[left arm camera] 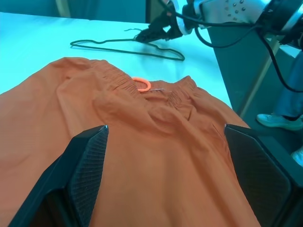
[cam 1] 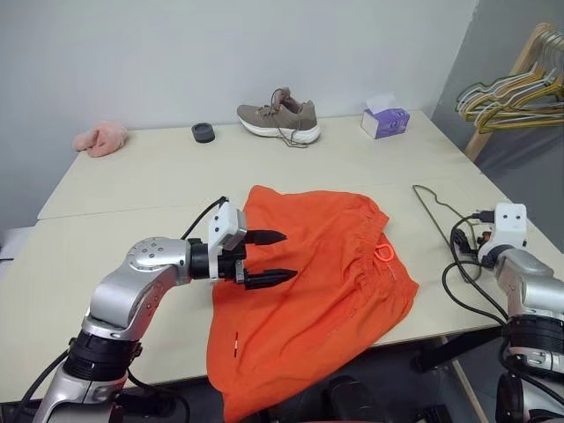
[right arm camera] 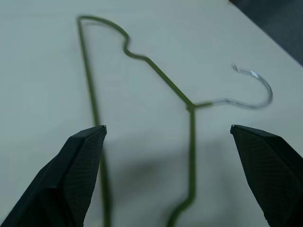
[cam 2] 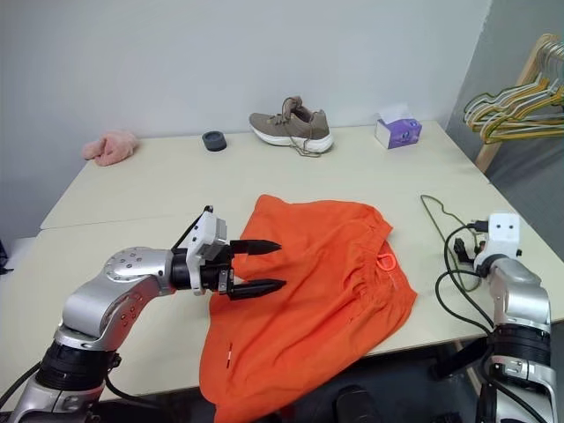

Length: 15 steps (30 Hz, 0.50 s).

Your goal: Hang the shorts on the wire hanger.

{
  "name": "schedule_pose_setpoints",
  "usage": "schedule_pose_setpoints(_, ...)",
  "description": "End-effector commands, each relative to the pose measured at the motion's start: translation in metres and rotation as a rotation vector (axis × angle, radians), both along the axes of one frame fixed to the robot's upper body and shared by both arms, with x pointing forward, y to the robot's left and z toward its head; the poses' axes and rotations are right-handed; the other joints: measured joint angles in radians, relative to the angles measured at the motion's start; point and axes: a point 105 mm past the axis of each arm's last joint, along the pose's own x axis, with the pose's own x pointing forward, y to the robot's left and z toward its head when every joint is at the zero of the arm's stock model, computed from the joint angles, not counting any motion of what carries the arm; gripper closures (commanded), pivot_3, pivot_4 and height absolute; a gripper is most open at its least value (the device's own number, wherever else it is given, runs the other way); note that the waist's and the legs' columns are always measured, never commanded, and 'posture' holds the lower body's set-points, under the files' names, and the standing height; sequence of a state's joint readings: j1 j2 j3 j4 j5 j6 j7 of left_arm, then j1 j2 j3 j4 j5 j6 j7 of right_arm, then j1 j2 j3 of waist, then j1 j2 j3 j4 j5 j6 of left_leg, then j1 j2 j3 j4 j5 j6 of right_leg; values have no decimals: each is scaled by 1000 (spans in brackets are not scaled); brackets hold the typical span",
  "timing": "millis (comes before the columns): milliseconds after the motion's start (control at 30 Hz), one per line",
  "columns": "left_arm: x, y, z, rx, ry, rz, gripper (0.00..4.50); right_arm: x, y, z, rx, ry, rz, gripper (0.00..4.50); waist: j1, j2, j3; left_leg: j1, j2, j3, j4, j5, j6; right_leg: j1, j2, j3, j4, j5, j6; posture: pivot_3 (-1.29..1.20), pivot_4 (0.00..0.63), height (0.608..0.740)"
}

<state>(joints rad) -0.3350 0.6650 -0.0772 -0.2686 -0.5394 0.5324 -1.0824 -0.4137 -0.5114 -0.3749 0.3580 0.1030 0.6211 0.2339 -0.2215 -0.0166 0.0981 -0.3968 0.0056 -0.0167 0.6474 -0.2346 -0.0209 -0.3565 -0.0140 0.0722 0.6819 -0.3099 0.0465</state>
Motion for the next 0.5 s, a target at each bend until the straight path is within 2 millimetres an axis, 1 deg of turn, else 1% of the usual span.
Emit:
schedule_pose_setpoints(33, 1, -7, 12, -7, -57, -31, 383, 5, -8, 5, -5, 10, 14, 24, -3, 0, 0, 0, 0, 0, 0, 0, 0, 0, 0, 0, 0, 0, 0, -220, 48, 740)
schedule_pose_setpoints(133, 1, -10, 14, -8, -61, -40, 383, 8, -9, -6, 35, 82, 20, 24, -7, 0, 0, 3, 0, 1, 0, 0, 0, 3, 1, 1, -1, 0, 0, -227, 47, 740)
schedule_pose_setpoints(200, 2, -10, 14, -8, -63, -42, 383, 8, -10, -13, 64, 144, 24, 402, -10, 0, 0, 6, 0, 1, 0, 0, 0, 5, 1, 1, -1, 0, 0, -227, 47, 740)
schedule_pose_setpoints(233, 2, -10, 14, -8, -63, -42, 383, 8, -8, -18, 94, 177, 35, 644, -13, 0, 0, 6, 0, 2, 0, 0, 0, 6, 1, 1, -1, 0, 0, -227, 47, 740)
schedule_pose_setpoints(267, 2, -10, 14, -8, -64, -43, 383, 7, -6, -22, 125, 207, 40, 1025, -15, -1, -1, 6, 0, 1, 0, 0, 0, 6, 1, 1, -1, 0, 0, -226, 48, 740)
schedule_pose_setpoints(333, 2, -9, 13, -7, -66, -42, 383, 5, -10, -28, 159, 252, 25, 1601, -18, -3, -2, 8, 1, 1, 1, 0, 0, 8, 1, 1, -1, 0, 0, -226, 48, 740)
schedule_pose_setpoints(367, 3, -8, 12, -6, -67, -40, 383, 4, -13, -30, 166, 269, 11, 1996, -18, -4, -3, 8, 1, 0, 1, 0, 0, 9, 1, 0, -2, 0, 0, -226, 48, 740)
schedule_pose_setpoints(433, 3, -7, 12, -6, -69, -36, 383, 2, -18, -34, 155, 289, -14, 2683, -18, -9, -6, 9, 1, 0, 0, 0, 0, 9, 1, 0, -2, 0, 0, -226, 48, 740)
schedule_pose_setpoints(467, 3, -6, 11, -7, -69, -34, 383, 2, -22, -35, 129, 298, -26, 2962, -18, -11, -7, 9, 1, 0, 0, 0, 0, 10, 1, 0, -3, 0, 0, -216, 47, 740)
schedule_pose_setpoints(500, 3, -6, 11, -7, -70, -33, 383, 1, -25, -35, 103, 302, -34, 3348, -18, -13, -8, 10, 1, -1, 0, 0, 0, 11, 1, 0, -3, 0, 0, -216, 47, 740)
